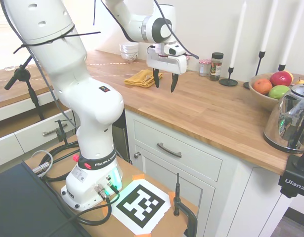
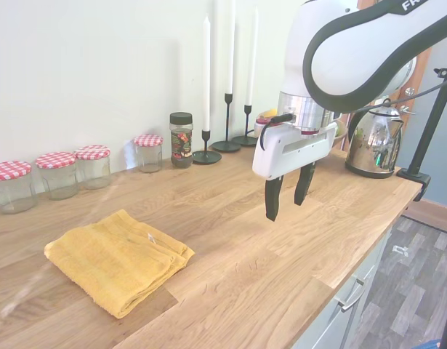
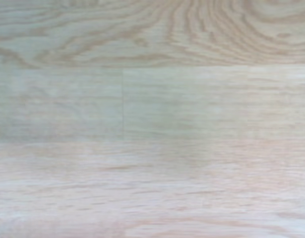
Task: Wipe the counter
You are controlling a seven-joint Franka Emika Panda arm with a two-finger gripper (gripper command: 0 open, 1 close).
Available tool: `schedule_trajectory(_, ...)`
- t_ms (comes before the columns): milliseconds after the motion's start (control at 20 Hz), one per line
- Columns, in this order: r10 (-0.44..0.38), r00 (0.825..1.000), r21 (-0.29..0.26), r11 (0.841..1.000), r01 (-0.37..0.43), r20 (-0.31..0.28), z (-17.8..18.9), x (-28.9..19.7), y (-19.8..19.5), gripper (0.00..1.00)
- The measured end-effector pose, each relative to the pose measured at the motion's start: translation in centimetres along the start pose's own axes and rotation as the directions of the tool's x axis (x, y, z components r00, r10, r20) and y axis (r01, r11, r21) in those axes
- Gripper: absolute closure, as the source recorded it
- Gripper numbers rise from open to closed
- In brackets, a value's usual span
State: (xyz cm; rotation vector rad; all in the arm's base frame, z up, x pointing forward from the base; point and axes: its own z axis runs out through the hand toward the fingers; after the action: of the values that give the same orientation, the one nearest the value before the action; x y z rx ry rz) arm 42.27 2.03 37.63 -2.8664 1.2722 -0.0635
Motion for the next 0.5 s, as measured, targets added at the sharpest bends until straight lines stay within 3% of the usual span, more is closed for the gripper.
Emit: schedule_trajectory(500, -0.015, 1.0, 0.007, 1.0, 0.015, -0.007, -0.4, 0.5, -1.4, 0.0)
